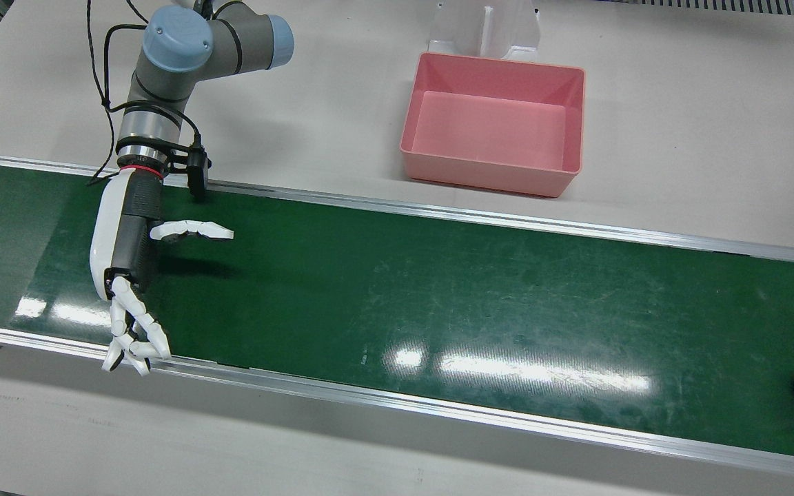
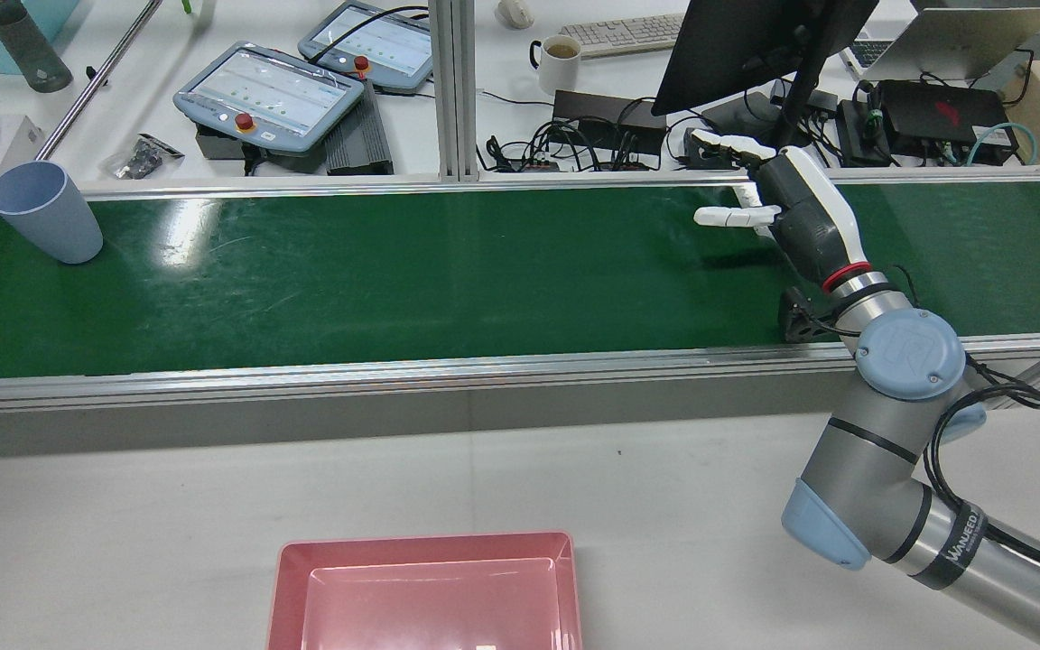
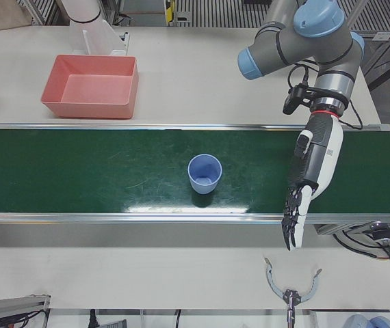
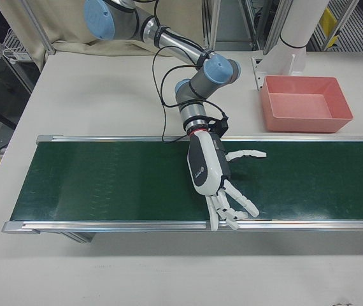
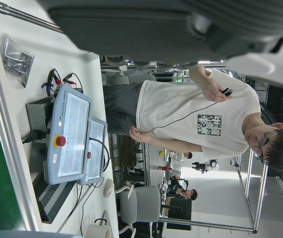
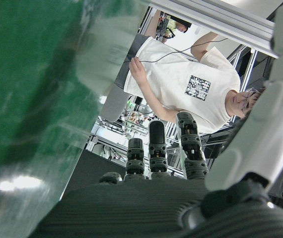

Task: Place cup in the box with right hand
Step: 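Hold the right hand open at the belt as the blue cup approaches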

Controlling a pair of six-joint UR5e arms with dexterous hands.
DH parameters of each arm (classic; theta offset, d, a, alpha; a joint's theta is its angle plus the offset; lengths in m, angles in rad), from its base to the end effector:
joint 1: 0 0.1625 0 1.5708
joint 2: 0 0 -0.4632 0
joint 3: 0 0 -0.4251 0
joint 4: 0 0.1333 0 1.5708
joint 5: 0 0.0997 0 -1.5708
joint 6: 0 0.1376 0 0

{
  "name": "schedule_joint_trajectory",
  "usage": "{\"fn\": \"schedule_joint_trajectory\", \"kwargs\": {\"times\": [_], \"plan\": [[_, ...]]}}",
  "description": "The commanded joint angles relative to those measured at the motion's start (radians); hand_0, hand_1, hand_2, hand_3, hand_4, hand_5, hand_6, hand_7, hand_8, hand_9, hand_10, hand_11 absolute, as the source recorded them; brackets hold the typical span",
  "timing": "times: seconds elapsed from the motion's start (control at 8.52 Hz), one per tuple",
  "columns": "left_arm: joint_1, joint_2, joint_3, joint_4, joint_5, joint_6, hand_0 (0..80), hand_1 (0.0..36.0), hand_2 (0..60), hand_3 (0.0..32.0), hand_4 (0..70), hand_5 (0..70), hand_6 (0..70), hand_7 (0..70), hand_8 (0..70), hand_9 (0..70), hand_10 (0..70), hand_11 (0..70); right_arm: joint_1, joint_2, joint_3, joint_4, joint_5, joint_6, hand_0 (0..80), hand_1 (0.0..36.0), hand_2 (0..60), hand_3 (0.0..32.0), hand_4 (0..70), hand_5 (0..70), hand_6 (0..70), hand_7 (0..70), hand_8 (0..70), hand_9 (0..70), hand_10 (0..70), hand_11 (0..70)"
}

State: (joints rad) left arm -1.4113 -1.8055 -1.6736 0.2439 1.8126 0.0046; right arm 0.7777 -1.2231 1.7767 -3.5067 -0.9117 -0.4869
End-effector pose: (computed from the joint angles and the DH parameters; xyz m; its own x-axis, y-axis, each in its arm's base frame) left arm 0.0043 -0.6588 0.5590 -0.9208 -0.3892 -0.0270 -0.0106 0.0941 -0.9955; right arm -0.3069 -0.6076 0.4520 -0.9315 0.0633 0.3582 -0.3421 0.1823 -0.9218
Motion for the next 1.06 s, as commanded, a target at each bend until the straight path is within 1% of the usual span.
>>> {"fn": "schedule_joint_trajectory", "kwargs": {"times": [0.0,0.12,0.35,0.59,0.82,0.94], "plan": [[0.0,0.0,0.0,0.0,-0.001,0.0,0.0,0.0,0.0,0.0,0.0,0.0,0.0,0.0,0.0,0.0,0.0,0.0,-0.002,-0.003,0.001,0.0,0.001,0.004,45.5,0.0,0.0,0.0,10.8,2.6,8.5,40.2,8.8,19.5,0.0,0.0],[0.0,0.0,0.0,0.0,-0.001,0.0,0.0,0.0,0.0,0.0,0.0,0.0,0.0,0.0,0.0,0.0,0.0,0.0,0.0,-0.001,0.001,0.0,0.001,0.002,45.6,0.0,0.0,0.0,11.2,2.6,8.7,41.0,9.0,19.8,0.0,0.0],[0.0,0.0,0.0,0.0,-0.001,0.0,0.0,0.0,0.0,0.0,0.0,0.0,0.0,0.0,0.0,0.0,0.0,0.0,-0.002,0.02,-0.002,0.002,0.008,-0.001,45.0,0.0,0.0,0.0,12.2,2.6,9.4,43.9,9.3,20.8,0.0,0.0],[0.0,0.0,0.0,0.0,0.001,0.0,0.0,0.0,0.0,0.0,0.0,0.0,0.0,0.0,0.0,0.0,0.0,0.0,-0.003,0.011,-0.002,0.067,0.033,-0.004,43.6,0.0,0.0,0.0,11.2,2.5,9.7,44.9,9.5,21.2,0.0,0.0],[0.0,0.0,0.0,0.0,-0.001,0.0,0.0,0.0,0.0,0.0,0.0,0.0,0.0,0.0,0.0,0.0,0.0,0.0,-0.003,0.007,-0.002,0.071,0.042,-0.001,43.0,0.0,0.0,0.0,7.9,2.6,9.1,42.4,9.2,20.3,0.0,0.0],[0.0,0.0,0.0,0.0,0.001,0.0,0.0,0.0,0.0,0.0,0.0,0.0,0.0,0.0,0.0,0.0,0.0,0.0,-0.006,0.002,0.0,0.071,0.084,0.001,42.8,0.0,0.0,0.0,6.9,2.6,8.6,39.5,9.0,19.5,0.0,0.0]]}}
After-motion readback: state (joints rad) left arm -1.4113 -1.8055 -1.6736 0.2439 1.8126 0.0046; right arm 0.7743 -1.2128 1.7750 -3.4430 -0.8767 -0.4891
